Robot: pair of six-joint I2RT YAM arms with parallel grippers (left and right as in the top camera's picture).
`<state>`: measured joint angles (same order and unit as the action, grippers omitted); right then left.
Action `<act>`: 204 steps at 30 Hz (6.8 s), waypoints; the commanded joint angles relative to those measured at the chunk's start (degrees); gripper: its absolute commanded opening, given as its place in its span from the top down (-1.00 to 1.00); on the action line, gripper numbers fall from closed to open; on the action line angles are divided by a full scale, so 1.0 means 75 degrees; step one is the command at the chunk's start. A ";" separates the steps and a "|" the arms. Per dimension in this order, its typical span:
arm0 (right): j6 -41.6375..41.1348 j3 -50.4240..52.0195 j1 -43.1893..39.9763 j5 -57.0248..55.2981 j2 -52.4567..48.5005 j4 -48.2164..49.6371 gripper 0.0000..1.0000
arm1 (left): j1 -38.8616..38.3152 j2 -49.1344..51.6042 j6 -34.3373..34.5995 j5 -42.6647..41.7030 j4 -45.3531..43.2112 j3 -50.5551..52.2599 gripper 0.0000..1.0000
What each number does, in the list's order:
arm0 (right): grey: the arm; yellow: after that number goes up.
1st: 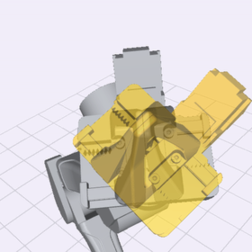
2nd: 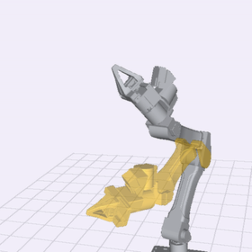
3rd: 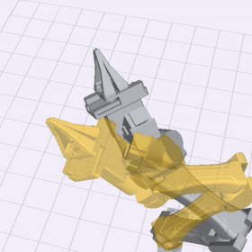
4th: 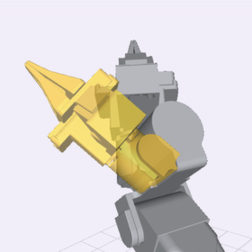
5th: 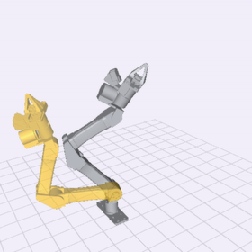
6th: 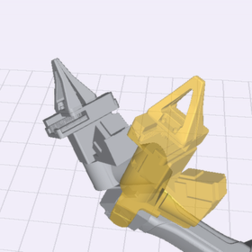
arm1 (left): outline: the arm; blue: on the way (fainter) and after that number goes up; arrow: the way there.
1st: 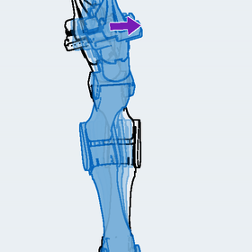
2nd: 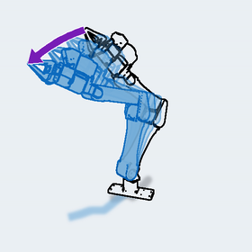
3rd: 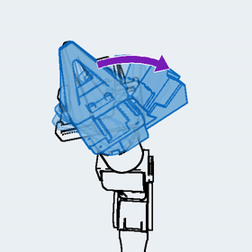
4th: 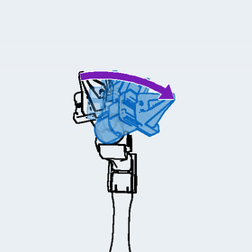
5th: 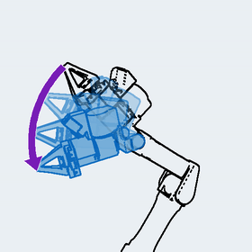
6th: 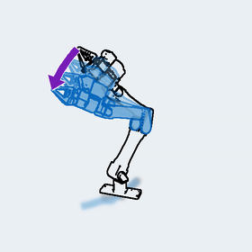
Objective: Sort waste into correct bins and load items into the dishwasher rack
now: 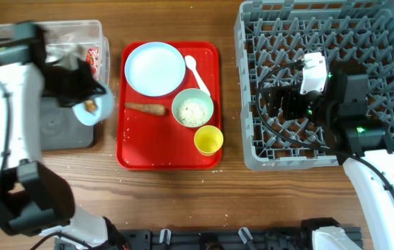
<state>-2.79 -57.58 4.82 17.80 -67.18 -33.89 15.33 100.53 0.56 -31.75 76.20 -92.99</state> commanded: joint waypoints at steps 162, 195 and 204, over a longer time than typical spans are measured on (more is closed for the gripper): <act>-0.1367 -0.0114 0.0825 0.7032 -0.1859 0.5374 -0.64 | -0.2990 0.0440 0.2556 -0.7350 -0.2320 0.0938 0.92; -0.0842 -0.0114 0.1466 0.6050 -0.1880 0.5983 -0.88 | -0.2882 0.0437 0.2786 -0.7458 -0.2194 0.0938 0.92; -0.0842 -0.0114 0.1521 0.5998 -0.1883 0.6117 -0.67 | -0.3229 0.0437 0.2786 -0.7461 -0.2194 0.0938 0.92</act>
<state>-9.56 -57.58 15.68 62.92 -81.08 11.29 -7.57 105.01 21.32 -85.84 59.72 -84.95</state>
